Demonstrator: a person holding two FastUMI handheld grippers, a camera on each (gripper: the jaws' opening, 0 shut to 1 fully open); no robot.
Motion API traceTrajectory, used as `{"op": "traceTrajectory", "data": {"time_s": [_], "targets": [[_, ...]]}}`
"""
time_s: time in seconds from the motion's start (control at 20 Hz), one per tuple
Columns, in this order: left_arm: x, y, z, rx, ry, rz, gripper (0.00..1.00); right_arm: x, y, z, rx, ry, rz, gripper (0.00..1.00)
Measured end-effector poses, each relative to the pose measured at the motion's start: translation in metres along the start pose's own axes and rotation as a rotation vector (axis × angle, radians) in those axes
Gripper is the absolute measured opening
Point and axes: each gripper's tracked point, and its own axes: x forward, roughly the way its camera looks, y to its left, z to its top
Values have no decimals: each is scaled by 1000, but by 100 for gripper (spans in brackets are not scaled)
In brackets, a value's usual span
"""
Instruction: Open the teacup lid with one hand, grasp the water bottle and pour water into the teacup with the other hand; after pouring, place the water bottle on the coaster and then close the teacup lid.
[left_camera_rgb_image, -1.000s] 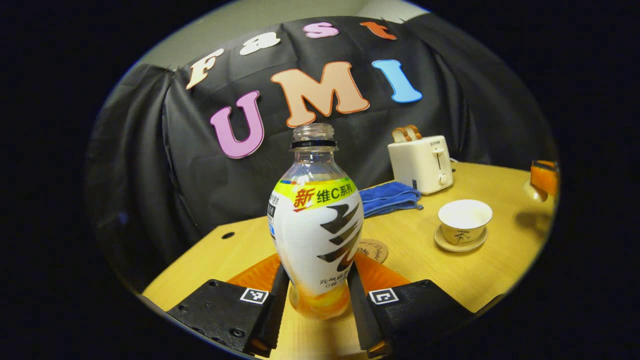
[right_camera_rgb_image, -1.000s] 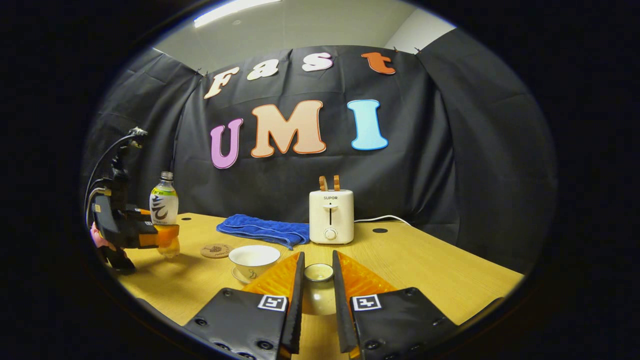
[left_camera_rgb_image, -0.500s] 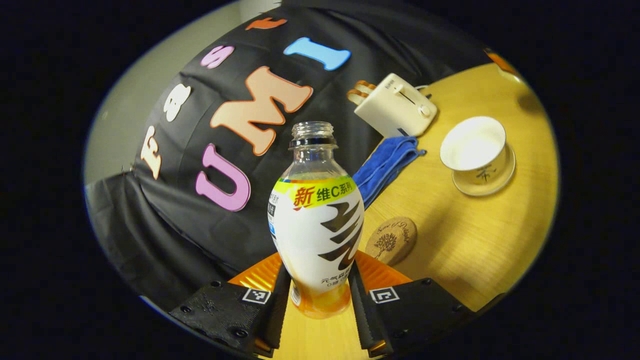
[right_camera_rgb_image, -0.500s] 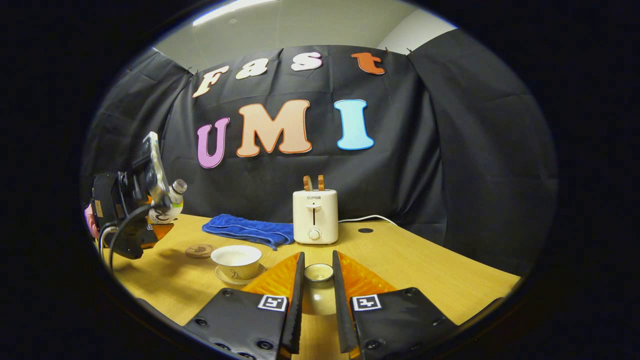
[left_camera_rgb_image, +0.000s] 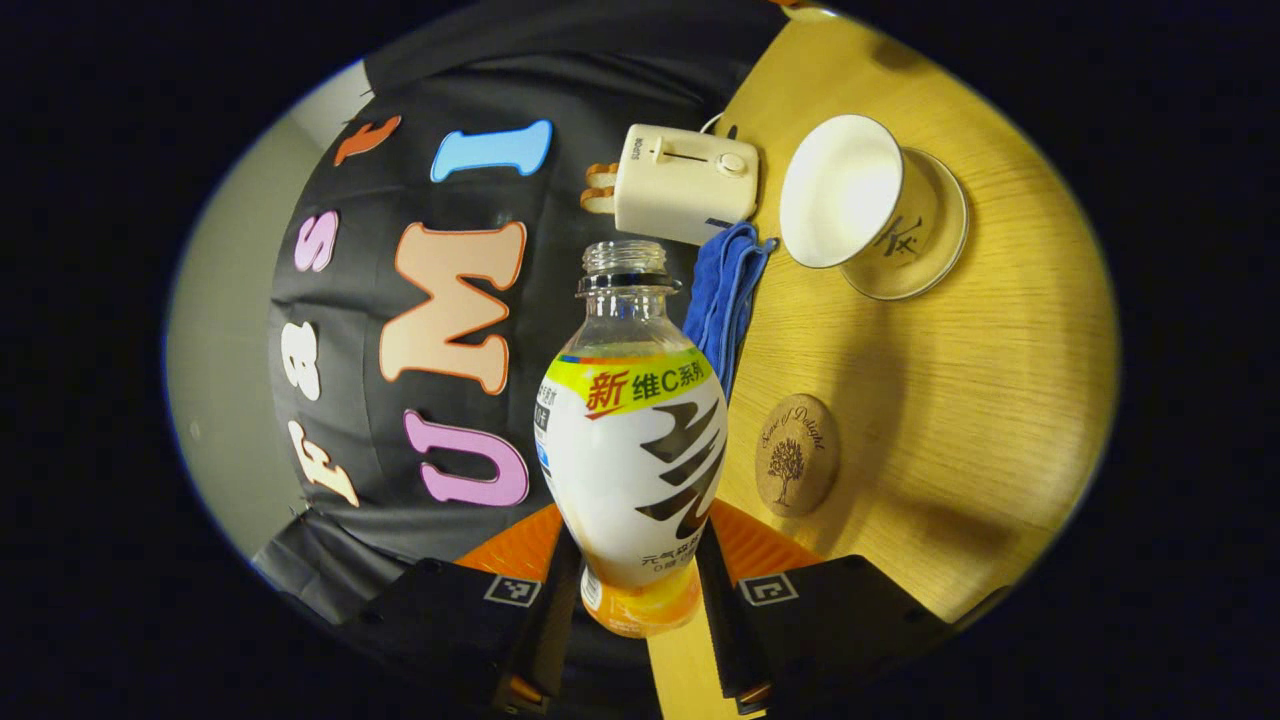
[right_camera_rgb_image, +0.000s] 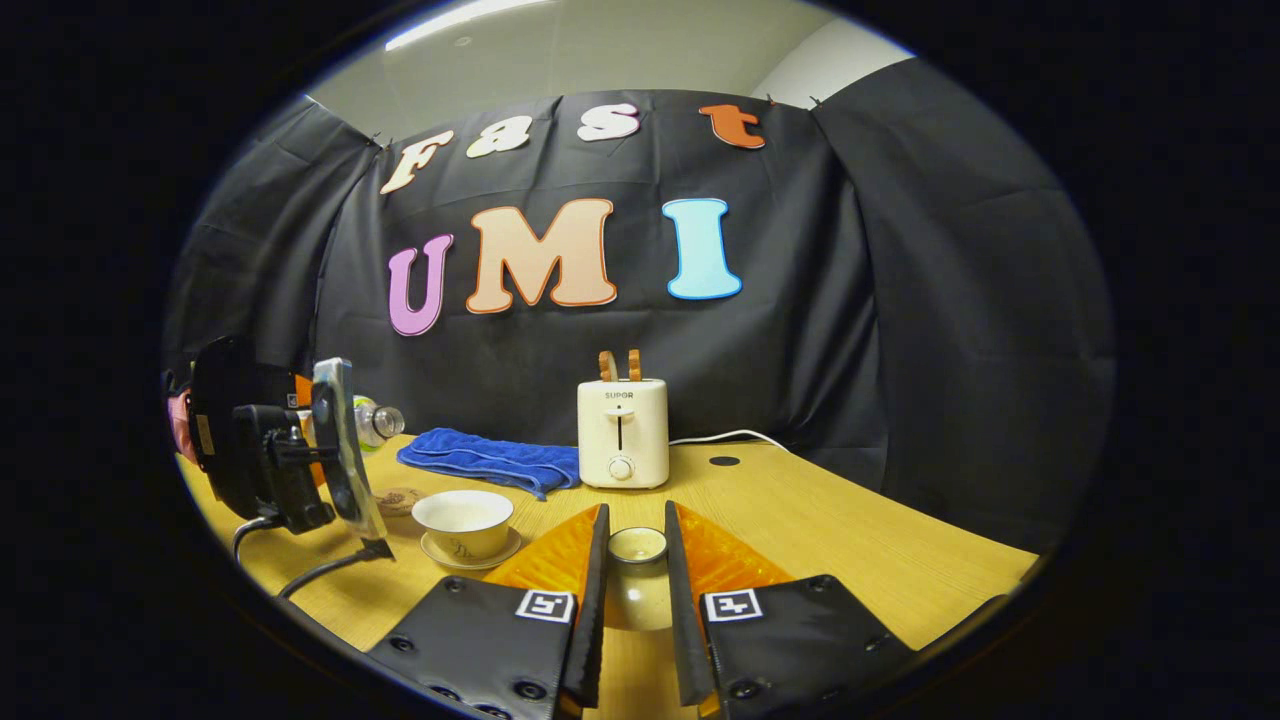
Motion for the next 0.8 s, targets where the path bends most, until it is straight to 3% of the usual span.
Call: {"op": "traceTrajectory", "data": {"time_s": [0.3,0.8], "targets": [[-4,2,11,172,-15,12,57,1,-1,0,0,0,0,33],[6,7,30,341,-41,27,57,0,-1,1,0,0,0,33]]}}
